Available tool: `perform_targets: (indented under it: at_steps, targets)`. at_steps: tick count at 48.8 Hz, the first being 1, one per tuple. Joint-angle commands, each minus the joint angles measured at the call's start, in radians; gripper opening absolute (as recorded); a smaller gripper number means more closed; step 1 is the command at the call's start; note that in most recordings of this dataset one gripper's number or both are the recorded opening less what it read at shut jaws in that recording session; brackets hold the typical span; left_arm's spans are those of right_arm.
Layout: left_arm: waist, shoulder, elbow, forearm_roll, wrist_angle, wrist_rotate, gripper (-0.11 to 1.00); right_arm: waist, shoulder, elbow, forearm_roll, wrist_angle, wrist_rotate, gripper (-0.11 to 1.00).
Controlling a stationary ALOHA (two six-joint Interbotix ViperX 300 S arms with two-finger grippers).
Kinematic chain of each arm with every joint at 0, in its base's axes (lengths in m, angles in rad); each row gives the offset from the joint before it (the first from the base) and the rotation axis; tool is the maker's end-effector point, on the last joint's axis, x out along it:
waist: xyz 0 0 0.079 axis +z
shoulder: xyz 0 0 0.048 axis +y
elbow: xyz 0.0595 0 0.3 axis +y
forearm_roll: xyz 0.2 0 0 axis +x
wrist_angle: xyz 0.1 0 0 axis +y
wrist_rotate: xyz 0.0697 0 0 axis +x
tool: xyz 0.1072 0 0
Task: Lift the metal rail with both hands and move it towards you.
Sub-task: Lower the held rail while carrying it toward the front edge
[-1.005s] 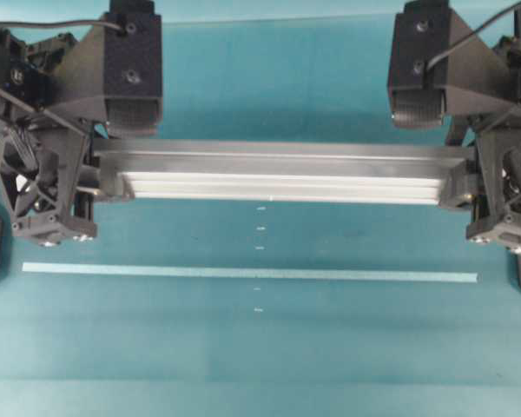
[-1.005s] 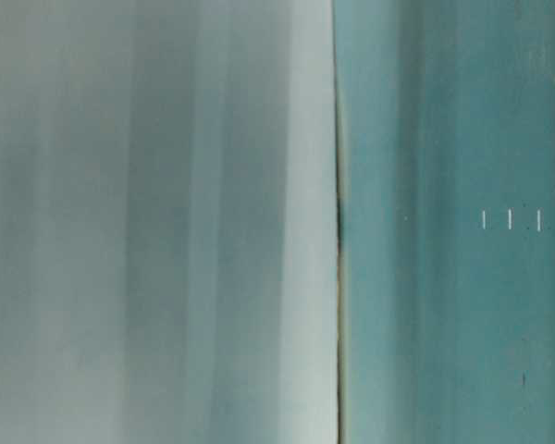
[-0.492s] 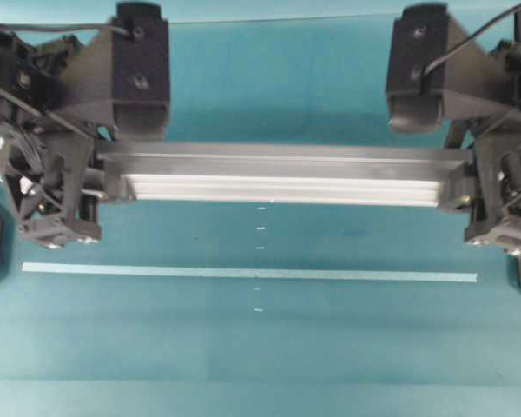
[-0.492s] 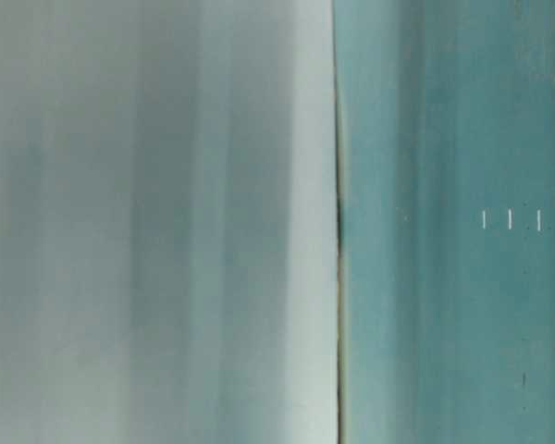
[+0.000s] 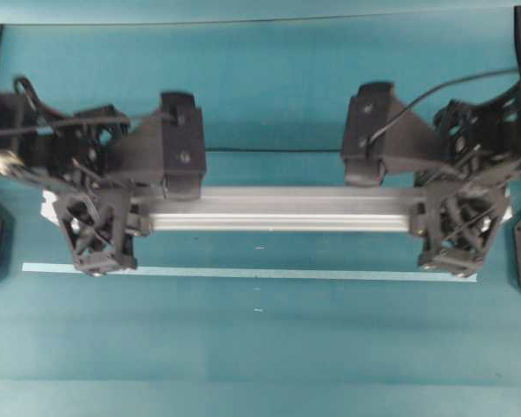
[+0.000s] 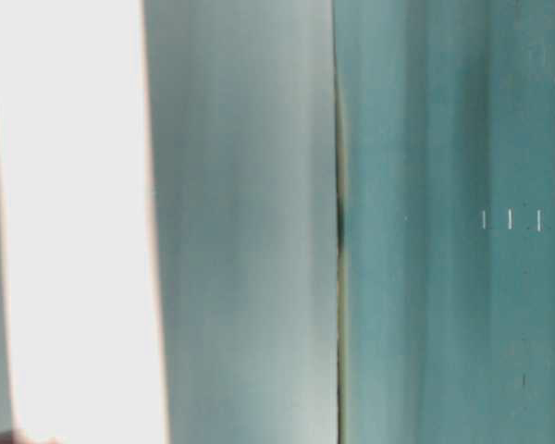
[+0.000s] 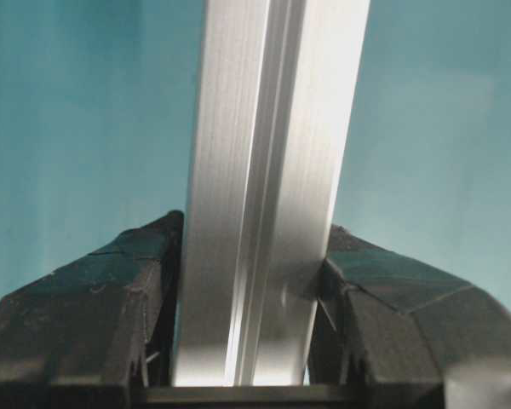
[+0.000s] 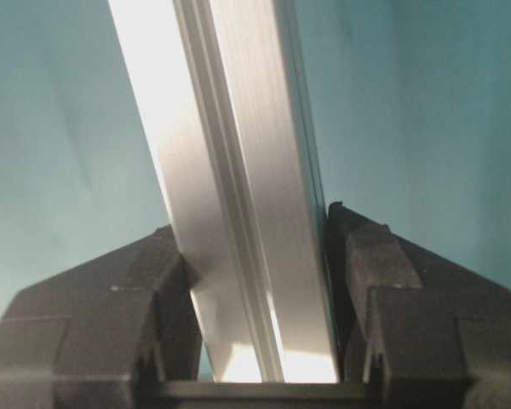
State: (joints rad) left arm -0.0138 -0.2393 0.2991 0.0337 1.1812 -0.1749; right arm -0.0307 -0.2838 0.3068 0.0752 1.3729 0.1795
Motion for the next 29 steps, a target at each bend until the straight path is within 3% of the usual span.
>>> perform_targets:
  at_steps: [1,16,29]
  targets:
    - [0.005,-0.003,0.029,-0.003,-0.040,-0.063,0.34,-0.015,0.005,0.040,-0.009,-0.046,0.049,0.42]
    - [0.018,0.054,0.153,-0.003,-0.178,-0.055,0.34,-0.017,0.055,0.175,-0.009,-0.213,0.026,0.42]
    - [0.023,0.095,0.199,-0.003,-0.259,-0.057,0.34,-0.017,0.095,0.258,-0.008,-0.356,0.020,0.42]
